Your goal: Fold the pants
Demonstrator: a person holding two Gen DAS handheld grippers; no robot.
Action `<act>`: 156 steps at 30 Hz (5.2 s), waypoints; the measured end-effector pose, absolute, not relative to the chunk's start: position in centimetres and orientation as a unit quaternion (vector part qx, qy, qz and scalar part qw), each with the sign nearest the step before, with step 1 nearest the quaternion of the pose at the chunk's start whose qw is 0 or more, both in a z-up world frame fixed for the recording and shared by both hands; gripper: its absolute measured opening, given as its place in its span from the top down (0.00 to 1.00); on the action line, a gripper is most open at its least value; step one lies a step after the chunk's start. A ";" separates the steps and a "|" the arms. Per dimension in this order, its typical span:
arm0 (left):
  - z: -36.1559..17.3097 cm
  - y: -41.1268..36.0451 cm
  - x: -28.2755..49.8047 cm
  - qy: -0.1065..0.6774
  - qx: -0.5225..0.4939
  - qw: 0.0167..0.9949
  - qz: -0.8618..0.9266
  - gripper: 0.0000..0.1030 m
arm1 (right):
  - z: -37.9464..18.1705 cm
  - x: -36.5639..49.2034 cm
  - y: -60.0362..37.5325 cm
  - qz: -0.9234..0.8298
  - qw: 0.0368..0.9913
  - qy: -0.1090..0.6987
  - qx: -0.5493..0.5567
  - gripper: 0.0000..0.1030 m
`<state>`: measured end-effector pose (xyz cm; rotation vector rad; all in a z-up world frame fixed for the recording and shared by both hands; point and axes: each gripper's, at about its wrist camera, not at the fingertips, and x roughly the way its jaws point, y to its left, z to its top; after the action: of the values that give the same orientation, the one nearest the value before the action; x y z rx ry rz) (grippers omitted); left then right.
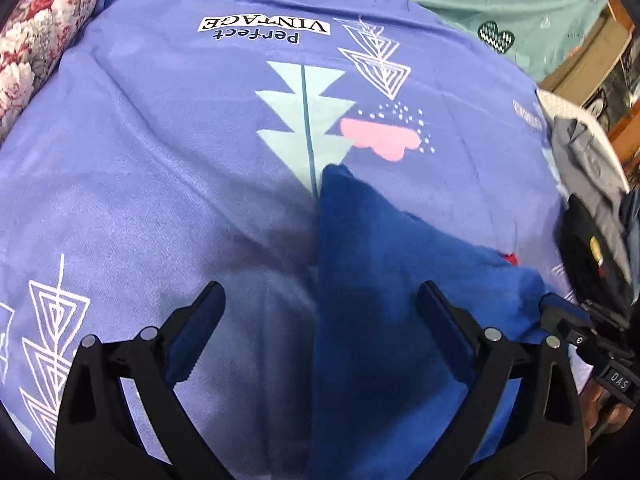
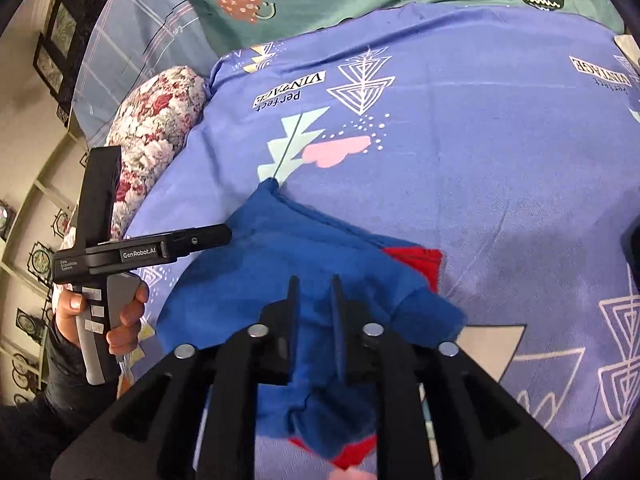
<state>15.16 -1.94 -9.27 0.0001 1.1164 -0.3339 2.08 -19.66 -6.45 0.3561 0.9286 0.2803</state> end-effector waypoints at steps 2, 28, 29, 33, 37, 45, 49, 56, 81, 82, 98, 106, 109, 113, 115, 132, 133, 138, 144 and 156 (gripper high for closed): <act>-10.2 -2.1 15.1 0.536 0.007 0.832 -0.143 0.03 | -8.2 2.1 -20.3 0.122 0.858 0.465 0.181 0.80; -9.8 1.7 9.6 0.572 -0.068 0.800 -0.167 0.04 | -8.6 -3.6 -23.9 0.165 0.823 0.456 0.295 0.19; -9.9 1.6 9.6 0.573 -0.068 0.800 -0.167 0.04 | -8.9 -3.4 -24.0 0.163 0.818 0.461 0.302 0.19; -9.9 1.6 9.5 0.570 -0.065 0.802 -0.167 0.04 | -10.0 -2.5 -23.8 0.158 0.806 0.479 0.311 0.19; -10.0 1.5 9.5 0.571 -0.066 0.800 -0.168 0.04 | -10.3 -2.1 -23.5 0.160 0.802 0.485 0.310 0.19; -10.0 1.1 9.8 0.576 -0.066 0.796 -0.175 0.04 | -10.7 -1.5 -23.6 0.162 0.796 0.488 0.319 0.19; -10.1 0.7 9.7 0.574 -0.057 0.798 -0.177 0.04 | -10.5 -1.4 -23.8 0.157 0.799 0.486 0.317 0.19; -10.4 0.7 9.4 0.568 -0.043 0.804 -0.171 0.02 | -9.8 -1.1 -22.7 0.141 0.821 0.484 0.268 0.19; -9.5 -0.2 11.0 0.566 -0.041 0.804 -0.178 0.02 | -8.6 0.3 -22.7 0.076 0.855 0.461 0.226 0.18; -9.8 -0.3 11.2 0.575 -0.048 0.797 -0.179 0.02 | -9.0 0.5 -22.8 0.079 0.846 0.468 0.241 0.18; -11.2 -1.6 10.1 0.594 -0.051 0.768 -0.235 0.05 | -10.9 -0.3 -23.3 0.150 0.802 0.488 0.309 0.17; -11.6 -4.5 11.7 0.575 -0.035 0.777 -0.254 0.31 | -11.2 2.4 -20.4 0.151 0.818 0.462 0.308 0.17; -11.3 -4.5 11.8 0.575 -0.034 0.777 -0.255 0.49 | -11.3 2.8 -20.2 0.135 0.824 0.465 0.294 0.43; -9.4 -5.0 10.3 0.545 -0.014 0.801 -0.248 0.64 | -10.8 2.6 -20.0 0.124 0.832 0.465 0.275 0.54; -8.1 -5.3 9.3 0.526 0.004 0.814 -0.247 0.66 | -9.8 2.3 -19.5 0.123 0.843 0.457 0.255 0.56; 6.8 -4.1 25.4 0.362 0.008 0.910 -0.203 0.63 | 5.8 19.2 -18.1 0.142 0.931 0.330 0.068 0.56; 7.0 -4.2 27.0 0.357 0.008 0.913 -0.196 0.63 | 6.2 20.8 -18.0 0.141 0.935 0.321 0.058 0.56; 5.5 -4.2 37.0 0.348 0.007 0.923 -0.165 0.62 | 4.9 31.5 -19.1 0.139 0.937 0.317 0.053 0.55; -0.2 -3.6 45.5 0.366 -0.032 0.920 -0.138 0.61 | -0.4 40.3 -19.2 0.120 0.943 0.308 0.048 0.55; -6.6 -1.9 47.8 0.372 -0.016 0.927 -0.051 0.02 | -5.9 44.4 -20.6 0.011 0.939 0.342 0.039 0.04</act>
<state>47.80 -1.88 -6.63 -0.0323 0.7623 -0.1054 44.41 -20.56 -5.94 0.0786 0.6978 0.0226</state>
